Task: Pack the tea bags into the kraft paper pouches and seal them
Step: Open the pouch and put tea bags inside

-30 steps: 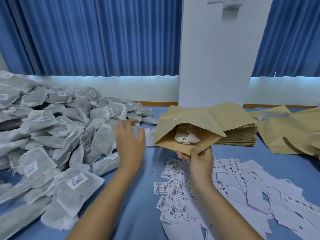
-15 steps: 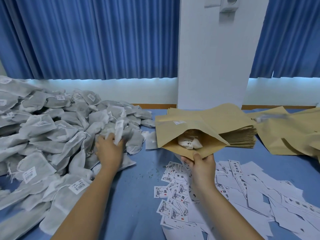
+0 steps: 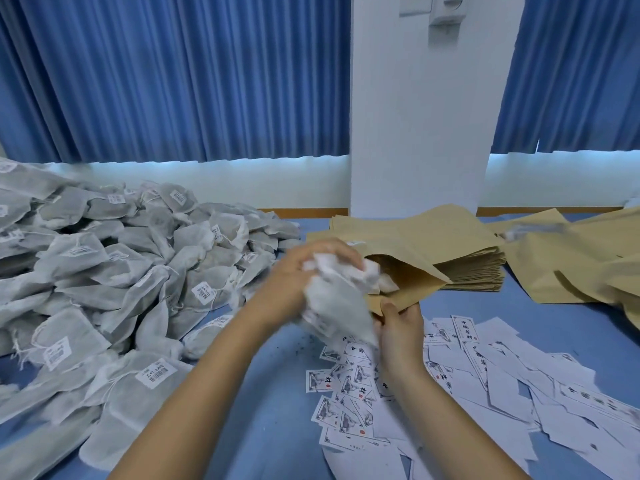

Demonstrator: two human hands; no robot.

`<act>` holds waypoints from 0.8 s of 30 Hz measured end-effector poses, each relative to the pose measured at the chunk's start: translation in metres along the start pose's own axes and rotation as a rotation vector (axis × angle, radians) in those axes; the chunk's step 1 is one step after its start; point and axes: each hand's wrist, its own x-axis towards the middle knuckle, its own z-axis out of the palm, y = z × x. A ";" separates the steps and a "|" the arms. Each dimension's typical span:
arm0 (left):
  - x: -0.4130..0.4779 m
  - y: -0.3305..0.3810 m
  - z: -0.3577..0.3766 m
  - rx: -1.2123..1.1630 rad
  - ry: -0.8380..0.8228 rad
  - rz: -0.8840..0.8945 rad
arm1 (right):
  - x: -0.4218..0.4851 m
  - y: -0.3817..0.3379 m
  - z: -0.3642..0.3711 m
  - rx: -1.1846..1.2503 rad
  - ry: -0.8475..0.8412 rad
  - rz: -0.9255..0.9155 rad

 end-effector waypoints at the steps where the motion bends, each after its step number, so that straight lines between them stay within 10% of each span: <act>1: 0.002 0.004 0.013 0.056 -0.090 0.039 | -0.002 0.001 -0.003 -0.045 -0.022 0.004; 8: 0.014 -0.029 0.087 1.260 0.012 0.143 | -0.003 0.008 0.002 -0.138 0.018 -0.028; 14: 0.078 -0.061 0.084 1.066 -0.168 -0.639 | -0.006 0.023 0.003 -0.204 0.098 -0.009; 24: 0.045 -0.061 0.063 1.004 -0.322 -0.706 | 0.001 0.009 0.001 -0.031 0.009 0.162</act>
